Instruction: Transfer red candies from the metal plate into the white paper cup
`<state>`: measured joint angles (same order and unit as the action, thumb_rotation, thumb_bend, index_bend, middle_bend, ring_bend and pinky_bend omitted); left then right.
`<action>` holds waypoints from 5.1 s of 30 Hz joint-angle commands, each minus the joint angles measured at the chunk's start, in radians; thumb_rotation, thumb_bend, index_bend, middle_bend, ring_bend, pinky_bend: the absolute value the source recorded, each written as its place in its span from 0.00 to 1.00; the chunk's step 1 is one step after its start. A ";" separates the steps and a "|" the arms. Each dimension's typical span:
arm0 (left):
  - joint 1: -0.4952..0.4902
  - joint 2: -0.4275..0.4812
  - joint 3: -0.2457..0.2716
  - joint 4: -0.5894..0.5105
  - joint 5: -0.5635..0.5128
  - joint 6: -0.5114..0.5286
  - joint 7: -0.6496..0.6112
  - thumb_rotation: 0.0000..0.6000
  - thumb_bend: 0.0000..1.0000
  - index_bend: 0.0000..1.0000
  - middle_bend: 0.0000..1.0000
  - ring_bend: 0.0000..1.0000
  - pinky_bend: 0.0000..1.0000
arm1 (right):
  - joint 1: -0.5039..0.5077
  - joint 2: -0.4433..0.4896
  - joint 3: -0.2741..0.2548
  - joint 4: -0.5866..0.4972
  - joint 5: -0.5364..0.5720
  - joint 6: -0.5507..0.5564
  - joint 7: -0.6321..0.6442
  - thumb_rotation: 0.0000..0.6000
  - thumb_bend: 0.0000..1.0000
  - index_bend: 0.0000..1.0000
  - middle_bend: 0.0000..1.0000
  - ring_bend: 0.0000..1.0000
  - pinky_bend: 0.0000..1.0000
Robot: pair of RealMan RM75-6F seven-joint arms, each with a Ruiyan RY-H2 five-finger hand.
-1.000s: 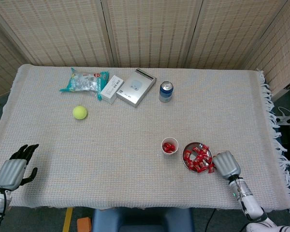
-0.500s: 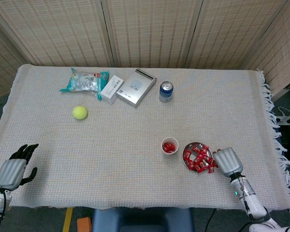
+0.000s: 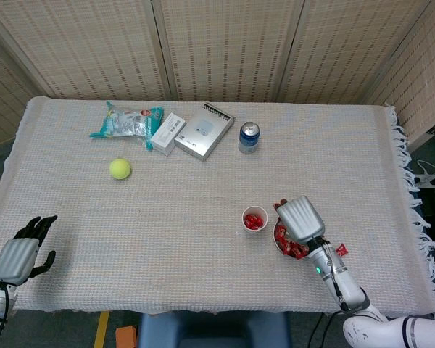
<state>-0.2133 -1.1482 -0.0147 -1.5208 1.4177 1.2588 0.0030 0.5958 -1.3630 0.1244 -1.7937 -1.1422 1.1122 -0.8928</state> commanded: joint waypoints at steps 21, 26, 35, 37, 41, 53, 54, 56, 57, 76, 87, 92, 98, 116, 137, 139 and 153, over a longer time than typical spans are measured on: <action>-0.001 0.007 0.003 0.004 0.010 0.000 -0.022 1.00 0.47 0.00 0.07 0.04 0.20 | 0.113 -0.163 0.006 0.079 0.103 0.009 -0.087 1.00 0.35 0.18 0.40 0.80 1.00; -0.001 0.003 0.004 0.002 0.009 -0.002 -0.012 1.00 0.47 0.00 0.07 0.04 0.20 | 0.111 -0.126 -0.010 0.043 0.118 0.017 -0.097 1.00 0.32 0.16 0.37 0.80 1.00; 0.004 0.010 0.000 0.002 0.008 0.011 -0.026 1.00 0.47 0.00 0.07 0.04 0.21 | 0.015 0.037 -0.124 -0.056 -0.004 0.097 -0.023 1.00 0.30 0.18 0.49 0.79 1.00; 0.001 0.007 0.002 0.002 0.009 0.005 -0.017 1.00 0.47 0.00 0.07 0.04 0.21 | -0.004 0.083 -0.156 -0.080 0.005 0.095 -0.034 1.00 0.29 0.21 0.65 0.80 1.00; 0.000 -0.003 0.005 -0.002 0.007 0.000 0.009 1.00 0.47 0.00 0.07 0.05 0.21 | -0.031 0.125 -0.203 -0.081 0.017 0.085 -0.043 1.00 0.28 0.25 0.76 0.84 1.00; -0.004 -0.013 0.003 -0.002 -0.008 -0.012 0.037 1.00 0.47 0.00 0.08 0.05 0.23 | -0.095 0.135 -0.237 0.067 0.058 0.012 0.127 1.00 0.27 0.30 0.81 0.88 1.00; -0.004 -0.013 0.004 -0.003 -0.008 -0.012 0.038 1.00 0.47 0.00 0.08 0.05 0.23 | -0.097 0.129 -0.235 0.080 0.057 0.008 0.139 1.00 0.27 0.31 0.81 0.88 1.00; -0.004 -0.013 0.004 -0.003 -0.007 -0.012 0.039 1.00 0.47 0.00 0.08 0.05 0.23 | -0.101 0.111 -0.228 0.114 0.058 -0.003 0.166 1.00 0.26 0.32 0.81 0.88 1.00; -0.004 -0.014 0.005 -0.003 -0.006 -0.012 0.040 1.00 0.47 0.00 0.08 0.05 0.23 | -0.103 0.102 -0.224 0.130 0.057 -0.008 0.177 1.00 0.26 0.34 0.81 0.88 1.00; -0.004 -0.014 0.006 -0.003 -0.005 -0.010 0.043 1.00 0.47 0.00 0.09 0.08 0.25 | -0.127 -0.005 -0.187 0.288 0.022 -0.034 0.253 1.00 0.24 0.37 0.83 0.89 1.00; -0.004 -0.012 0.005 -0.002 -0.005 -0.009 0.037 1.00 0.47 0.00 0.10 0.08 0.25 | -0.135 -0.016 -0.185 0.300 0.004 -0.048 0.258 1.00 0.24 0.45 0.83 0.89 1.00; -0.004 -0.012 0.006 -0.002 -0.004 -0.010 0.037 1.00 0.47 0.00 0.10 0.08 0.25 | -0.141 -0.011 -0.187 0.296 -0.008 -0.047 0.258 1.00 0.24 0.50 0.83 0.89 1.00; -0.004 -0.012 0.006 -0.002 -0.005 -0.010 0.036 1.00 0.47 0.00 0.10 0.08 0.25 | -0.144 -0.012 -0.188 0.300 -0.012 -0.050 0.251 1.00 0.24 0.56 0.83 0.89 1.00; -0.008 -0.018 0.007 -0.001 -0.007 -0.018 0.045 1.00 0.47 0.00 0.10 0.08 0.25 | -0.100 0.096 -0.054 0.067 -0.091 0.018 0.343 1.00 0.26 0.63 0.84 0.90 1.00; -0.006 -0.002 0.007 0.005 0.001 -0.015 0.003 1.00 0.47 0.00 0.10 0.08 0.25 | 0.152 -0.166 0.064 0.101 0.212 -0.061 0.068 1.00 0.26 0.46 0.84 0.90 1.00; -0.006 -0.001 0.007 0.005 0.002 -0.014 0.001 1.00 0.47 0.00 0.10 0.08 0.25 | 0.150 -0.154 0.054 0.091 0.212 -0.051 0.065 1.00 0.26 0.36 0.84 0.90 1.00; -0.007 -0.012 0.006 0.003 -0.008 -0.017 0.031 1.00 0.47 0.00 0.10 0.08 0.25 | -0.034 0.076 -0.171 -0.008 -0.011 0.056 0.222 1.00 0.25 0.26 0.84 0.89 1.00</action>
<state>-0.2191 -1.1579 -0.0094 -1.5182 1.4105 1.2441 0.0301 0.6108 -1.3349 0.0139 -1.8013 -1.1047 1.1572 -0.7199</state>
